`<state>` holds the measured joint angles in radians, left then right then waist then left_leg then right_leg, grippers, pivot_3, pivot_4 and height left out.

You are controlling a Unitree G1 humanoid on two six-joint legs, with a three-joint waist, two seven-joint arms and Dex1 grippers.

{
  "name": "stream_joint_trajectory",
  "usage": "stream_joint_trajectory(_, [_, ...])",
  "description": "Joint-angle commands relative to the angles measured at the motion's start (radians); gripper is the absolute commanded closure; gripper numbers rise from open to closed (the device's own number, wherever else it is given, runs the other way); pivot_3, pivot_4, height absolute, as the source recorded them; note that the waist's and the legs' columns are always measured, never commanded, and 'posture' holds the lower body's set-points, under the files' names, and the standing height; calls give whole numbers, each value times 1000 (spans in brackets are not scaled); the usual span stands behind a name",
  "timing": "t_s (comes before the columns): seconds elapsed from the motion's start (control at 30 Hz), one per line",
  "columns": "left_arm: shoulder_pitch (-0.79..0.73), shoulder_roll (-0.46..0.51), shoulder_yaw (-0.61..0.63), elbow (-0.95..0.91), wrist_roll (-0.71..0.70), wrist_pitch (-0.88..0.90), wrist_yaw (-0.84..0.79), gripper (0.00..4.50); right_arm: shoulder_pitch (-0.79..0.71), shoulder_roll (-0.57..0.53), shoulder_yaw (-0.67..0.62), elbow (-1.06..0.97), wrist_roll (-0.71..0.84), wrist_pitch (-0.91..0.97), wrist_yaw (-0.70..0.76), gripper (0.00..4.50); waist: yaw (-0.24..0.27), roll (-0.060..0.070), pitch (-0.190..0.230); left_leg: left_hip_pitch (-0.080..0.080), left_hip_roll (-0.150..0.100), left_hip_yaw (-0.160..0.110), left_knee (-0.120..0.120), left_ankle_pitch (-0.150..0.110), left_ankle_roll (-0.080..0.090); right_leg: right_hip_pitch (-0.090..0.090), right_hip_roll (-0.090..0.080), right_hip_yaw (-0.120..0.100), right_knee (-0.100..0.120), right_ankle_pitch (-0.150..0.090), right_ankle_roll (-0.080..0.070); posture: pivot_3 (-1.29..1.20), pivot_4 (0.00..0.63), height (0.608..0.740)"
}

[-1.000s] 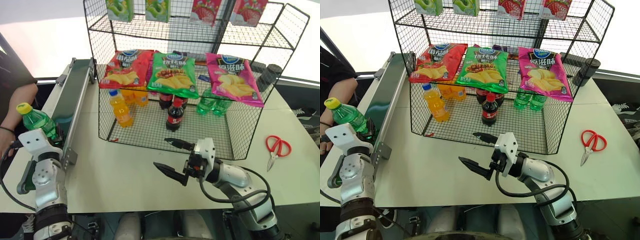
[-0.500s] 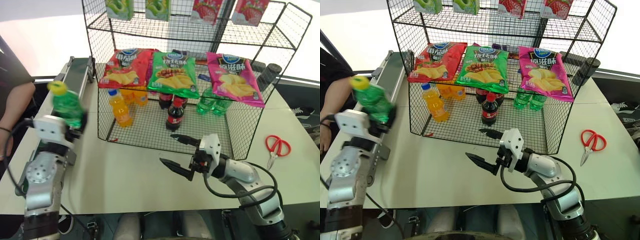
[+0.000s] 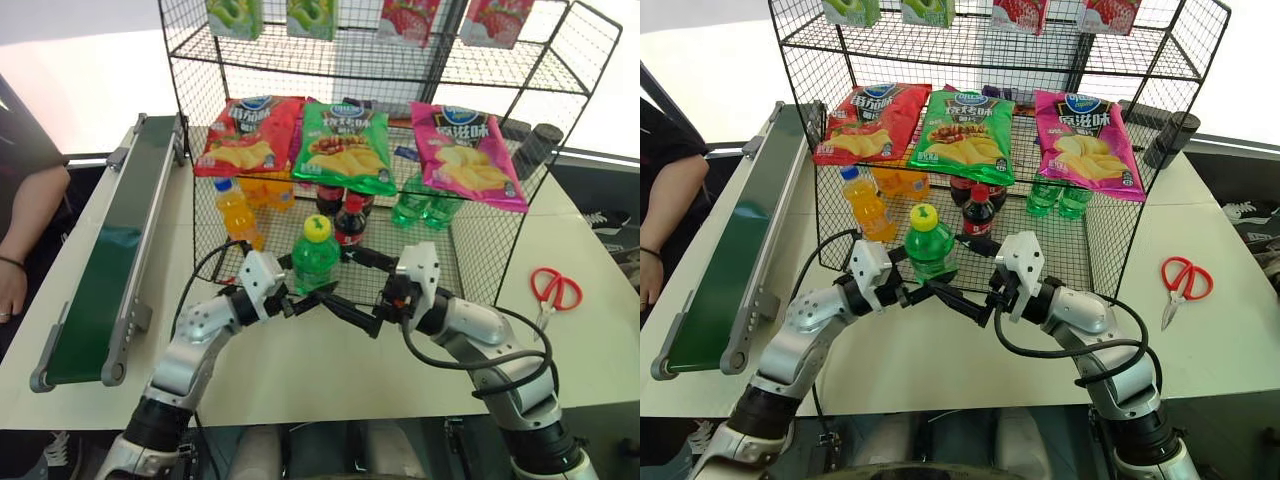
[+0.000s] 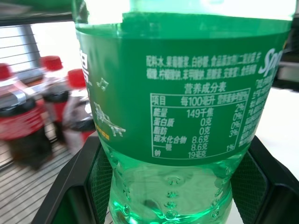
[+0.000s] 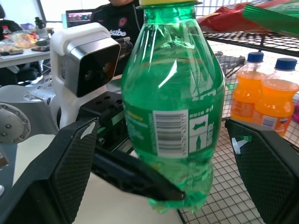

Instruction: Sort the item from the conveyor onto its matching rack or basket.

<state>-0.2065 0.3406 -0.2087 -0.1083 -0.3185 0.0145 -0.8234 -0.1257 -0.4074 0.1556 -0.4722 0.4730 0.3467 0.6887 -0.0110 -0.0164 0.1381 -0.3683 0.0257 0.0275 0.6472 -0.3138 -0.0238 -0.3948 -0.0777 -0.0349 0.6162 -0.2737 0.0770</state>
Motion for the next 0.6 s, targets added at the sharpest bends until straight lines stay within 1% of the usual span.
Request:
stream_joint_trajectory(0.03, [-49, -21, -26, -1, -40, -15, -82, 1667, -6, 9, -13, -55, -3, -3, -26, 0, 1, 0, 0, 0, 0, 0, 0, 0, 0, 0, 0, 0, 0, 0, 1, 0, 150, 740])
stream_joint_trajectory(0.2, [-72, -39, -33, 25, -32, -25, -123, 1667, 9, 5, -12, -69, -1, 0, -47, 0, 1, 0, 0, -1, 0, -1, 2, 0, 0, 1, 3, -1, 0, 1, 2, 0, 150, 740])
stream_joint_trajectory(0.3, [-80, -45, -26, 35, -28, -28, -133, 1667, 19, 2, -21, -76, 14, 7, -50, 836, 2, 0, 0, -1, 1, -2, 3, 0, 0, 1, 6, -1, 0, 1, 3, 0, 150, 740])
stream_joint_trajectory(0.33, [-82, -46, -25, 38, -27, -30, -137, 1667, 21, 0, -24, -77, 18, 9, -48, 1306, 2, 0, 0, -1, 1, -2, 3, 0, 0, 1, 7, -1, 0, 2, 3, 0, 150, 740])
stream_joint_trajectory(0.37, [-81, -46, -24, 39, -26, -31, -139, 1667, 23, -1, -27, -78, 20, 9, -47, 1497, 2, 0, 0, -1, 1, -2, 3, 0, 0, 1, 7, -1, 0, 2, 3, 0, 150, 740])
stream_joint_trajectory(0.43, [-79, -43, -23, 41, -31, -21, -148, 1667, 23, -5, -30, -76, 17, 6, -44, 1495, 2, 0, 0, -1, 2, -2, 3, 0, 0, 1, 8, -1, 0, 2, 3, 0, 150, 740])
stream_joint_trajectory(0.5, [-74, -36, -22, 40, -38, -6, -157, 594, 20, -7, -32, -68, 2, -4, -46, 1495, 2, 0, 0, -1, 3, -3, 3, 0, 0, 2, 10, 0, 0, 2, 3, 0, 150, 740])
stream_joint_trajectory(0.53, [-71, -31, -20, 41, -39, 9, -153, 213, 19, -7, -35, -63, -4, -10, -49, 1495, 2, 0, 0, -1, 3, -3, 3, 0, 0, 2, 10, 0, 0, 2, 3, 0, 150, 740])
stream_joint_trajectory(0.57, [-68, -27, -17, 42, -38, 24, -147, 63, 20, -6, -40, -58, -7, -15, -53, 1495, 2, 0, 0, -1, 4, -3, 3, 0, 0, 2, 11, 0, 0, 2, 3, 0, 150, 740])
stream_joint_trajectory(0.6, [-62, -19, -12, 47, -36, 36, -144, 63, 21, 1, -52, -50, -7, -20, -63, 1495, 2, 0, 0, -1, 4, -3, 3, 0, 0, 2, 12, 0, 0, 2, 3, 0, 150, 740])
